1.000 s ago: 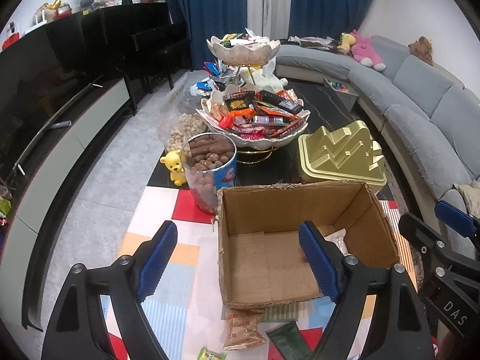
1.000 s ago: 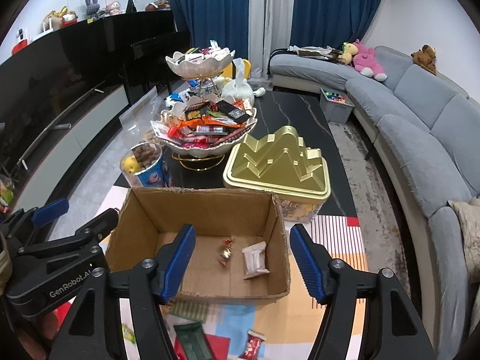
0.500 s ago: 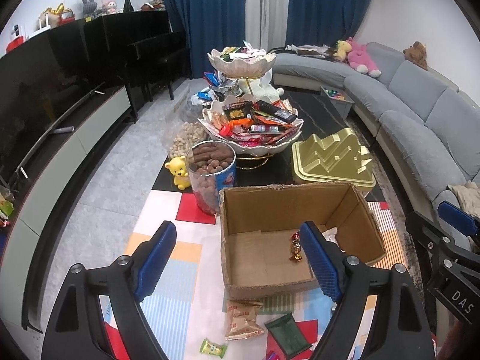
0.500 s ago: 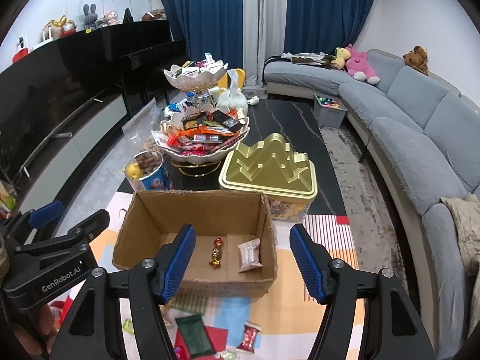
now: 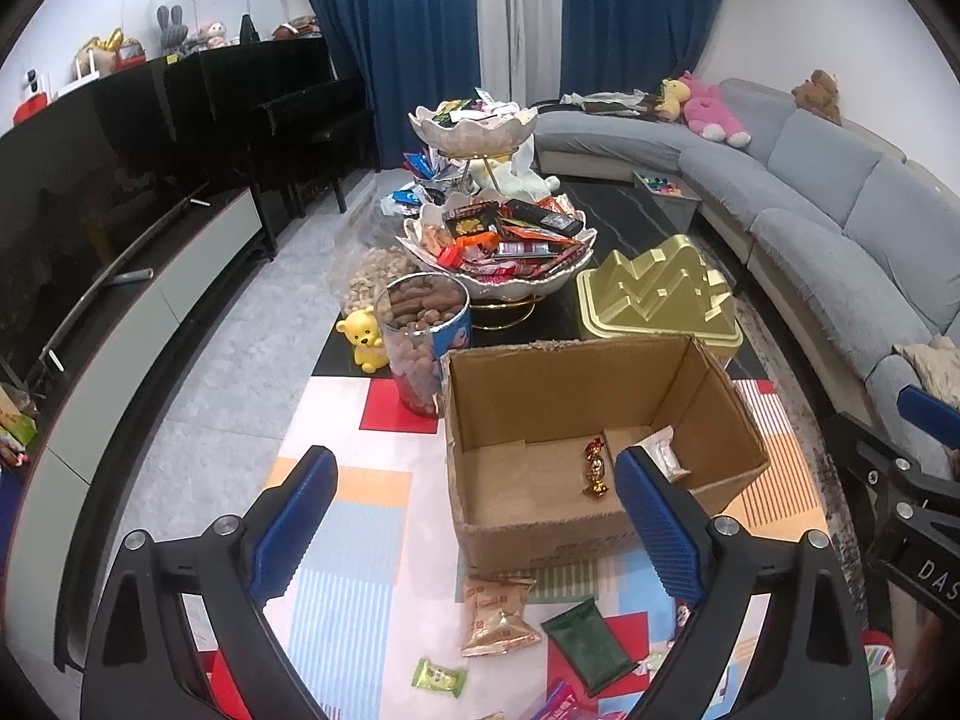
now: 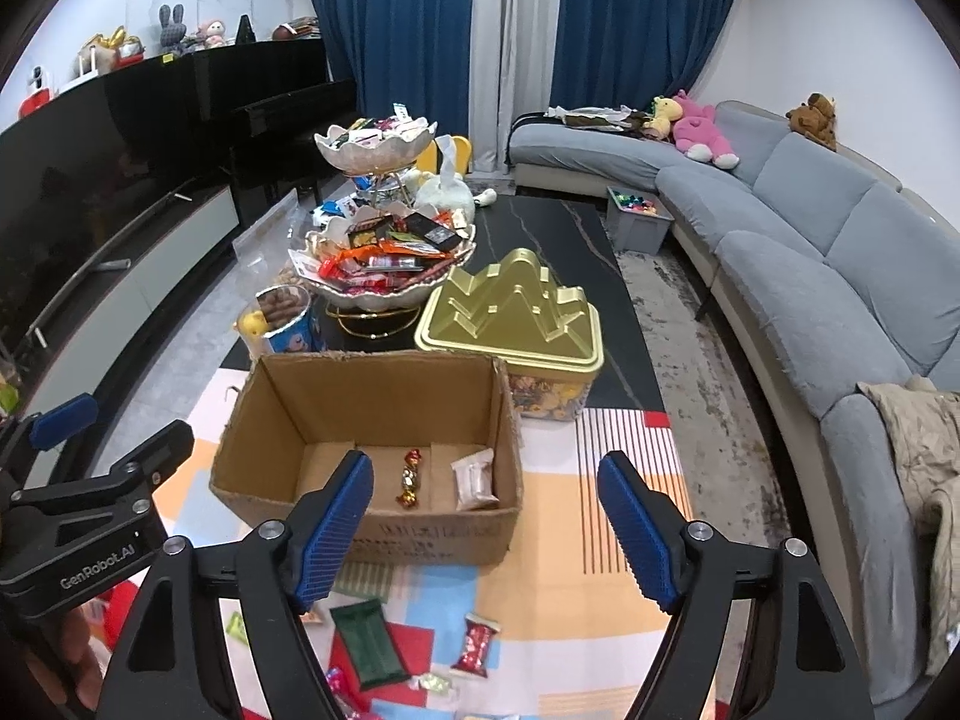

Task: Organize snacks
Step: 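Move both open tools back toward the snacks on the table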

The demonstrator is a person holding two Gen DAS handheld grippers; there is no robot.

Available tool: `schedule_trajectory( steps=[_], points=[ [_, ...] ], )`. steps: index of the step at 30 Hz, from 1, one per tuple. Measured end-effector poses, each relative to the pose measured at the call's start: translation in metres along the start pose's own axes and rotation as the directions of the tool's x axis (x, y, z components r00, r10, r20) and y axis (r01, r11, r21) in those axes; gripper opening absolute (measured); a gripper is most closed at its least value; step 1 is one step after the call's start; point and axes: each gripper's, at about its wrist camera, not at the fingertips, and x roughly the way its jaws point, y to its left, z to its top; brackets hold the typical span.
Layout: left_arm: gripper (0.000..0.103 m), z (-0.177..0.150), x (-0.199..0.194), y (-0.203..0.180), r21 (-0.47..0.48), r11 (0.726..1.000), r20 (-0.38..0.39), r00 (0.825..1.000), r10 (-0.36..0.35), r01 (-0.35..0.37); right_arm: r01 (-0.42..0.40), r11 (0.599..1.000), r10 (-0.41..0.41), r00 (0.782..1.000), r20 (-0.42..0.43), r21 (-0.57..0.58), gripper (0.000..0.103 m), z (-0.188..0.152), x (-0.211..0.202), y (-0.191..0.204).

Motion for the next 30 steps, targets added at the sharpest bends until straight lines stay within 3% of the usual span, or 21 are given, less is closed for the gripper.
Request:
schedule_trajectory(
  steps=[12, 30],
  points=[
    [0.101, -0.032, -0.011, -0.008, 0.022, 1.0, 0.001, 1.0, -0.021, 0.021, -0.001, 1.0, 0.002, 1.0, -0.025, 0.02, 0.079, -0.028, -0.01, -0.006],
    [0.102, -0.077, -0.02, -0.02, 0.085, 0.994, -0.006, 0.998, -0.063, 0.063, 0.01, 0.999, -0.007, 0.997, -0.071, 0.044, 0.079, -0.071, -0.013, -0.018]
  ],
)
